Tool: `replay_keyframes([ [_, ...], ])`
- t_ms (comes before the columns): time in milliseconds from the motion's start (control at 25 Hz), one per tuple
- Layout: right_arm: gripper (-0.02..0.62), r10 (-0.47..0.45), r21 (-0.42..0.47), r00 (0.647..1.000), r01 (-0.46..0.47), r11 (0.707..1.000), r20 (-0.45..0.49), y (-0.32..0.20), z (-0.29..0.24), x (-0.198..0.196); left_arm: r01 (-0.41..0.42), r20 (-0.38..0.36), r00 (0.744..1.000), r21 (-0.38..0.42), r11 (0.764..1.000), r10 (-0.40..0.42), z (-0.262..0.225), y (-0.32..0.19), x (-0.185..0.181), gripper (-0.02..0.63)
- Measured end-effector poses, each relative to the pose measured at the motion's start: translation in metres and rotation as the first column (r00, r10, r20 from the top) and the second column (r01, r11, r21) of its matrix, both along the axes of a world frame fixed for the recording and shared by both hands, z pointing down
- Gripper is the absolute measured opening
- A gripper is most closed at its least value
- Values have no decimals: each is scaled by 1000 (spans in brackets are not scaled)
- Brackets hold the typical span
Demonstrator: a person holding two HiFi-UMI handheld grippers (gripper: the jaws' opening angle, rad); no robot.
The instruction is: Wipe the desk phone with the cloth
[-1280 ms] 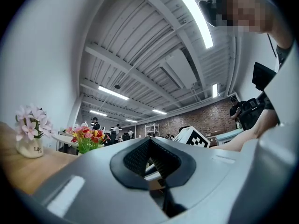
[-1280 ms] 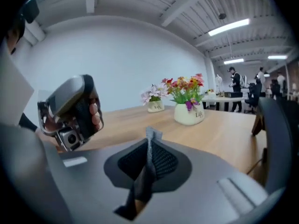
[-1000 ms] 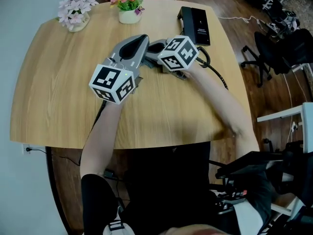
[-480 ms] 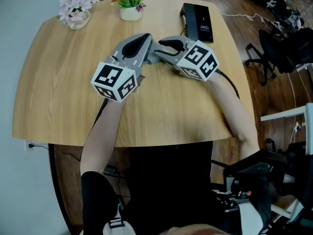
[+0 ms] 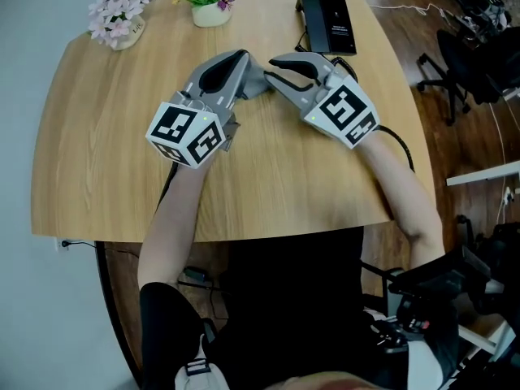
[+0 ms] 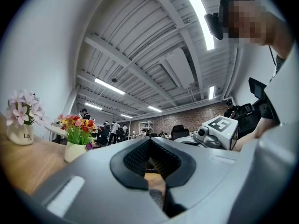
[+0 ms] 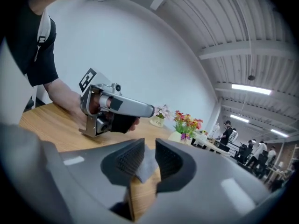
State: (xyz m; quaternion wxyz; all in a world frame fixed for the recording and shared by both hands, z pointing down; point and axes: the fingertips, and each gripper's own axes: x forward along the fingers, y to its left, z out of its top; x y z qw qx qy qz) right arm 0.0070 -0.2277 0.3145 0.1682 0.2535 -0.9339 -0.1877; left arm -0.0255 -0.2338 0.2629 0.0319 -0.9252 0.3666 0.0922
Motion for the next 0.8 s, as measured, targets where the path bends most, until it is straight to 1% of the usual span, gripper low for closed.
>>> replay_keyframes([
  [240,30,24,29,1000,-24,999,11,-5,0,4,-1,10,1000,-6,1000,1,3,-1,2,2],
  [320,4,28,38,1000,-28,999,12,-5,0,4,-3,12,1000,-8,1000,3,4,-1,2,3],
  [640,3,27,58,999,-28,998,18,-1,-5,7,-4,45,999,-3,1000,4,6,1,6,3],
  [800,3,51,59,999,-51,997,14,-5,-1,11,-29,57,998,-1,1000,29,11,0,9,3],
])
